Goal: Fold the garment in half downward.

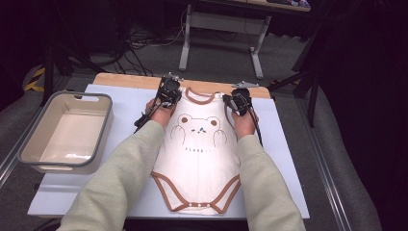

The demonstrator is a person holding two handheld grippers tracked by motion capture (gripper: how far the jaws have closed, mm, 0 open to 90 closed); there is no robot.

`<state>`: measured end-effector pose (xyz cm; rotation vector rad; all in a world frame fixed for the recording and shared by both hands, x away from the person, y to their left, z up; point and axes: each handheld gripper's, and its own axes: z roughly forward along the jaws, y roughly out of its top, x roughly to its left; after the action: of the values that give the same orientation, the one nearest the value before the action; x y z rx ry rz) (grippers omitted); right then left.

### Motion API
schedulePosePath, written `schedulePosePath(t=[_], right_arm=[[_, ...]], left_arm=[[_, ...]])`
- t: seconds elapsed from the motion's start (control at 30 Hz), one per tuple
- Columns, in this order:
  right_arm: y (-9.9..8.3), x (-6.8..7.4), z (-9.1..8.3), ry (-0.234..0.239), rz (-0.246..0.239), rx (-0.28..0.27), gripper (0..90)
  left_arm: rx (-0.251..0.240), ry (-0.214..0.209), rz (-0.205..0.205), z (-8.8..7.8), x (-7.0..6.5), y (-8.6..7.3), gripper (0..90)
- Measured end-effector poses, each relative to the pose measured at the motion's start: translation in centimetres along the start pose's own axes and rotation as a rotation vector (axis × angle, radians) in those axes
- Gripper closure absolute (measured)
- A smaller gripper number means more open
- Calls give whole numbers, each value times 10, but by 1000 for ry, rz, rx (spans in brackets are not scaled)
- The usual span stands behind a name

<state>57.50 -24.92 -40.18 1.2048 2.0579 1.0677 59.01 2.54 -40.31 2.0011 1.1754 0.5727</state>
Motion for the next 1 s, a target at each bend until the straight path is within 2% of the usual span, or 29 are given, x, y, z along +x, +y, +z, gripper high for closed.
schedulePosePath(t=[0.07, 0.17, 0.23, 0.33, 0.43, 0.5, 0.53, 0.63, 0.83, 1.0], right_arm=[[4, -1, -6, 1, -2, -25, 872], [9, -3, -17, 20, 17, -55, 872], [11, -3, -26, 33, 27, -71, 872], [12, -1, -41, 55, 23, -98, 872], [11, 3, -57, 69, 4, -123, 871], [8, 9, -72, 63, -47, -147, 872], [6, 11, -78, 68, -56, -155, 871], [1, 17, -97, 95, -67, -189, 871], [-9, 33, -130, 119, -123, -232, 871], [-21, 43, -149, 146, -136, -247, 870]], left_arm=[[-23, -6, 2, -6, 2, 3, 865], [-54, -38, -16, -18, 4, 8, 865], [-57, -50, -5, -27, 2, 9, 865], [-68, -53, 37, -39, -3, 9, 867], [-98, -73, 58, -54, -7, 7, 867], [-119, -94, 63, -63, -7, 5, 867], [-127, -108, 59, -68, -7, 3, 867], [-145, -147, 44, -80, -8, -2, 867], [-180, -195, 58, -109, -17, -16, 867], [-203, -207, 98, -131, -28, -30, 867]])
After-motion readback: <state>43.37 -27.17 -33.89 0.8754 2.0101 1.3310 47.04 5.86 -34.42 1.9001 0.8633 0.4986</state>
